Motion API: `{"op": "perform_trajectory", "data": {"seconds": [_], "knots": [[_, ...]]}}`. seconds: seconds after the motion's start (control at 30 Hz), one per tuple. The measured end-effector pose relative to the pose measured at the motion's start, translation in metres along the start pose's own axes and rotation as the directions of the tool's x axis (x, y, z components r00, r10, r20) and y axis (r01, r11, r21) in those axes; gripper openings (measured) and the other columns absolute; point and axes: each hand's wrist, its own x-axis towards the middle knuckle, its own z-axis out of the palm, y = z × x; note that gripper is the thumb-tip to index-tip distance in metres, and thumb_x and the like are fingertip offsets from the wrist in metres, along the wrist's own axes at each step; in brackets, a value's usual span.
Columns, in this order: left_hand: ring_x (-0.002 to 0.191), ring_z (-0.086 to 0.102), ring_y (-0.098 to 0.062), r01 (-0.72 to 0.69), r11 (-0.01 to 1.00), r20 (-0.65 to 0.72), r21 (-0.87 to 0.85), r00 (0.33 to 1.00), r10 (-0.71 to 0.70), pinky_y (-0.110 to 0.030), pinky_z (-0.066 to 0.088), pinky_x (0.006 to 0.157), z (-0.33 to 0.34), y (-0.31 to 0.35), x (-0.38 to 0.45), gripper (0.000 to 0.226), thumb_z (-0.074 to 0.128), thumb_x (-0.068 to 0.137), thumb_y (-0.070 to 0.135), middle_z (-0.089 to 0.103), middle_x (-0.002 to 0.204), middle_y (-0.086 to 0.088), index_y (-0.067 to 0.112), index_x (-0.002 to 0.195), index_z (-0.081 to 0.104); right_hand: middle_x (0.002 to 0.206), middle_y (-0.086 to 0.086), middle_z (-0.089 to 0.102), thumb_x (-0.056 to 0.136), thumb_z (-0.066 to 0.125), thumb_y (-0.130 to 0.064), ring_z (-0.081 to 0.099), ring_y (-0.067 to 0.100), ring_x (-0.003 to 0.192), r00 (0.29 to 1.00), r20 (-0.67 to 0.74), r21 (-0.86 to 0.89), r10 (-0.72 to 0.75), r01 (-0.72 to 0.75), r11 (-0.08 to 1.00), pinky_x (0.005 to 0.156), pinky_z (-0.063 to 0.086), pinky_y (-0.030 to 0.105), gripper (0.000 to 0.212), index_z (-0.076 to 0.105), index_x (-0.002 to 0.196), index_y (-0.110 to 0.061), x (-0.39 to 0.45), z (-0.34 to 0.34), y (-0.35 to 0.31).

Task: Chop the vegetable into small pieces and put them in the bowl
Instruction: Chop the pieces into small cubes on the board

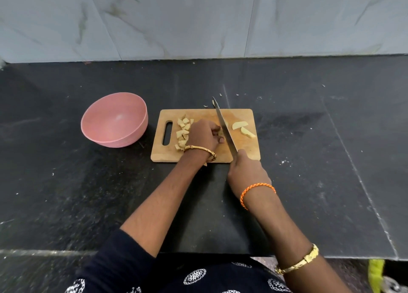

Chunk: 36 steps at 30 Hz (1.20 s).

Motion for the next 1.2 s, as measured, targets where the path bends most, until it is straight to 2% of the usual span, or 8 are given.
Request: {"op": "perform_trajectory", "data": {"seconds": [0.17, 0.33, 0.43, 0.63, 0.73, 0.9, 1.07, 1.2], "knots": [[0.084, 0.067, -0.018, 0.01, 1.0, 0.005, -0.017, 1.0, -0.01, -0.026, 0.053, 0.082, -0.002, -0.001, 0.001, 0.023, 0.07, 0.075, -0.001, 0.073, 0.091, -0.013, 0.002, 0.098, 0.071, 0.108, 0.016, 0.056, 0.1, 0.029, -0.021, 0.057, 0.035, 0.099, 0.999, 0.048, -0.055, 0.016, -0.014, 0.998, 0.07, 0.038, 0.034, 0.014, 0.039, 0.104, -0.012, -0.015, -0.001, 0.005], [0.085, 0.066, -0.014, 0.055, 0.997, 0.011, -0.058, 0.998, -0.054, -0.021, 0.049, 0.085, -0.004, -0.004, 0.003, 0.025, 0.074, 0.075, 0.007, 0.073, 0.09, -0.01, 0.002, 0.1, 0.071, 0.091, 0.012, 0.054, 0.1, 0.027, -0.03, 0.059, 0.034, 0.089, 0.994, 0.107, -0.007, 0.016, -0.015, 1.0, 0.077, 0.047, 0.035, 0.021, 0.041, 0.091, -0.017, -0.044, -0.015, 0.03], [0.091, 0.066, -0.018, 0.056, 0.997, 0.017, -0.054, 0.998, -0.055, -0.019, 0.047, 0.081, -0.005, -0.003, 0.004, 0.028, 0.076, 0.073, 0.008, 0.072, 0.095, -0.011, 0.003, 0.101, 0.07, 0.082, 0.01, 0.054, 0.099, 0.029, -0.032, 0.056, 0.032, 0.078, 0.998, 0.063, 0.049, 0.014, -0.017, 0.999, 0.074, 0.048, 0.034, 0.025, 0.044, 0.085, -0.018, -0.048, -0.022, 0.033], [0.079, 0.06, -0.008, 0.075, 0.994, 0.043, -0.08, 0.997, -0.071, -0.013, 0.043, 0.076, -0.006, -0.005, 0.003, 0.033, 0.077, 0.072, 0.007, 0.072, 0.097, -0.01, 0.005, 0.104, 0.069, 0.099, 0.019, 0.058, 0.098, 0.03, -0.032, 0.057, 0.037, 0.09, 0.999, -0.042, 0.059, -0.008, 0.01, 0.998, 0.083, 0.05, 0.04, 0.029, 0.051, 0.094, -0.013, -0.011, -0.015, 0.021], [0.077, 0.059, -0.007, 0.089, 0.992, 0.037, -0.09, 0.996, -0.086, -0.014, 0.044, 0.076, -0.006, -0.007, 0.004, 0.034, 0.078, 0.071, 0.007, 0.072, 0.095, -0.009, 0.005, 0.103, 0.07, 0.096, 0.018, 0.059, 0.098, 0.03, -0.032, 0.059, 0.037, 0.088, 0.997, -0.055, 0.059, -0.046, 0.049, 0.997, 0.083, 0.051, 0.044, 0.031, 0.053, 0.097, -0.01, -0.001, -0.009, 0.015], [0.084, 0.066, -0.014, 0.082, 0.993, 0.016, -0.086, 0.997, -0.081, -0.02, 0.049, 0.082, -0.004, -0.005, 0.002, 0.032, 0.076, 0.071, 0.004, 0.072, 0.093, -0.011, 0.004, 0.102, 0.07, 0.093, 0.016, 0.055, 0.099, 0.03, -0.03, 0.057, 0.036, 0.088, 0.997, -0.046, 0.02, -0.062, 0.063, 0.998, 0.077, 0.048, 0.038, 0.029, 0.05, 0.102, -0.01, 0.003, -0.006, 0.009], [0.087, 0.067, -0.019, 0.051, 0.998, 0.017, -0.041, 0.999, -0.05, -0.025, 0.051, 0.085, -0.004, -0.003, 0.002, 0.032, 0.077, 0.071, 0.004, 0.072, 0.094, -0.011, 0.003, 0.102, 0.069, 0.095, 0.016, 0.052, 0.1, 0.032, -0.026, 0.057, 0.037, 0.097, 0.998, 0.026, -0.021, -0.056, 0.057, 0.998, 0.084, 0.05, 0.043, 0.025, 0.047, 0.111, -0.01, 0.003, -0.007, 0.003], [0.085, 0.067, -0.018, 0.059, 0.995, -0.003, -0.083, 0.998, -0.059, -0.025, 0.051, 0.084, -0.004, -0.003, -0.001, 0.038, 0.076, 0.07, 0.002, 0.072, 0.09, -0.011, 0.003, 0.107, 0.066, 0.1, 0.017, 0.051, 0.101, 0.031, -0.025, 0.054, 0.033, 0.094, 0.995, 0.09, 0.007, -0.045, 0.045, 0.999, 0.083, 0.046, 0.037, 0.027, 0.047, 0.114, -0.008, 0.005, -0.014, 0.002]]}}
